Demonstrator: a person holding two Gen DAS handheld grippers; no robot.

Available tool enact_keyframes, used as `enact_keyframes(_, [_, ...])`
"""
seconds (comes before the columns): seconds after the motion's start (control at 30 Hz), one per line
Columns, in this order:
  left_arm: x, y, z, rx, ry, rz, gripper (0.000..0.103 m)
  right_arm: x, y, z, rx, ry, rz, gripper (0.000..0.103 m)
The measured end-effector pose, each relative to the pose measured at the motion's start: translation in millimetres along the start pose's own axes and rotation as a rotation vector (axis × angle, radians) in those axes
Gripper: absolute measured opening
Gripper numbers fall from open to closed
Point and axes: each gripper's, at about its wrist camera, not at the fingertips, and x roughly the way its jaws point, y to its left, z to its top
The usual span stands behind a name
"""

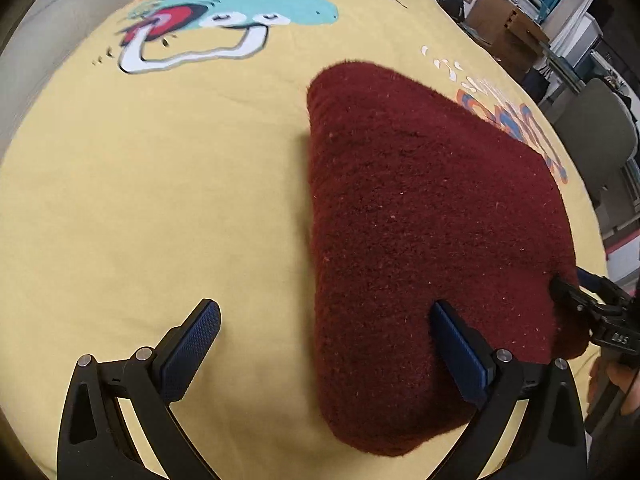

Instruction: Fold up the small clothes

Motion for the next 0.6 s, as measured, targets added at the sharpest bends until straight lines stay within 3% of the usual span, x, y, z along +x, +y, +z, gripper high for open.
enact_keyframes(0.1, [-23.5, 1.7, -3.6, -0.014, -0.034, 0.05, 0.102, -23.5, 3.6, -0.6, -0.005, -0.036, 0.002, 0.102])
enact_keyframes(0.43, [-94.5, -6.4, -20.9, -0.013, -0.126, 0.117, 0.102, -122.2, 3.9, -16.5, -0.008, -0.15, -0.061, 0.102])
enact_keyframes(0.6, [-115.1, -14.9, -35.9, -0.007, -0.151, 0.204, 0.102, -160.4, 0.8, -35.7, 0.002, -0.192, -0.107, 0.102])
